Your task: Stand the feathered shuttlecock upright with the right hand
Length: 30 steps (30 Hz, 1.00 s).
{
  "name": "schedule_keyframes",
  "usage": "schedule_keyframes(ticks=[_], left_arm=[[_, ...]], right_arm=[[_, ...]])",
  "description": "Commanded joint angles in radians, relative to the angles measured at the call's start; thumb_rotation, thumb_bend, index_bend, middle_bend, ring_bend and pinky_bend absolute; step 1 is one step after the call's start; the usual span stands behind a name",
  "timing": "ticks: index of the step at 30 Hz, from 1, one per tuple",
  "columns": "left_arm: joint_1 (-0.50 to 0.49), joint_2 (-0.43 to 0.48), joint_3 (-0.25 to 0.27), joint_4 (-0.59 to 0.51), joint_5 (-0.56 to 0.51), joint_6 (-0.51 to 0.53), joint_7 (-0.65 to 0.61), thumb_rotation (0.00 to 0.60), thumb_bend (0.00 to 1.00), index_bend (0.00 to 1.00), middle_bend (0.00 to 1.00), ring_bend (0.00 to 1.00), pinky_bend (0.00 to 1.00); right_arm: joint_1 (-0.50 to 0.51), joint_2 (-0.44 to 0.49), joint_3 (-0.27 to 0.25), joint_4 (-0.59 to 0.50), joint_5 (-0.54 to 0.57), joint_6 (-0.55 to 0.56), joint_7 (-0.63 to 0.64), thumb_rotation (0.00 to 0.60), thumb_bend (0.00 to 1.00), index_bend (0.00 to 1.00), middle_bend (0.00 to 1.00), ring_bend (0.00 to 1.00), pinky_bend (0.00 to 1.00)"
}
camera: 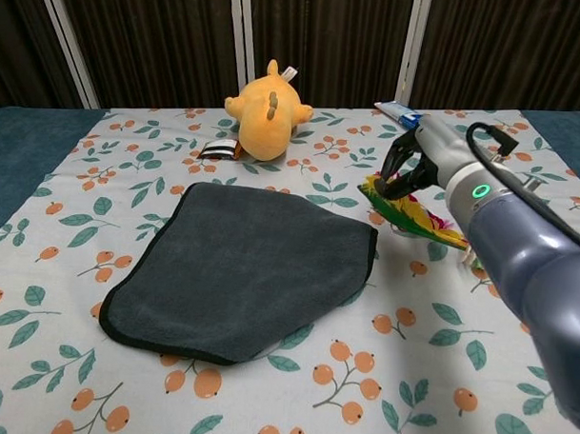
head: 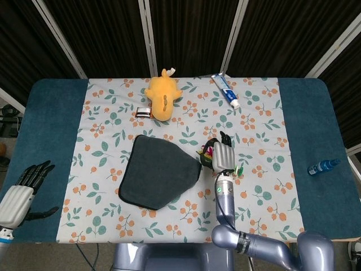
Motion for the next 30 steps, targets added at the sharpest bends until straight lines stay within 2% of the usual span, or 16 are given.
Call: schedule_keyframes(ticks=[1,7,13,20,30], left_arm=[[0.001,-0.001,0.0,-0.001,-0.001,-0.001,0.003,0.599,0.18,0.0,0.0,0.0,0.0],[0.002,-0.002,0.001,-0.004,-0.004,-0.003,0.018,0.598,0.18,0.0,0.0,0.0,0.0],[0.004,-0.01,-0.002,-0.005,-0.004,0.001,0.04,0.599,0.18,0.0,0.0,0.0,0.0],[0.006,-0.015,-0.002,-0.004,-0.003,0.004,0.059,0.596,0.18,0.0,0.0,0.0,0.0],[0.008,-0.019,-0.004,-0.004,-0.005,0.008,0.068,0.599,0.18,0.0,0.0,0.0,0.0]], right_arm=[[-0.039,0.087,0.016,-0.139,-0.017,0.053,-0.024,0.6,0.39,0.63,0.36,0.0,0.0],[-0.106,0.209,0.026,-0.328,-0.016,0.104,-0.024,0.6,0.39,0.64,0.36,0.0,0.0],[-0.163,0.305,0.03,-0.457,-0.01,0.136,0.003,0.6,0.39,0.64,0.36,0.0,0.0],[-0.212,0.38,0.014,-0.539,-0.009,0.163,0.03,0.6,0.39,0.64,0.36,0.0,0.0],[-0.244,0.41,-0.013,-0.567,-0.002,0.178,0.075,0.6,0.39,0.64,0.37,0.0,0.0]])
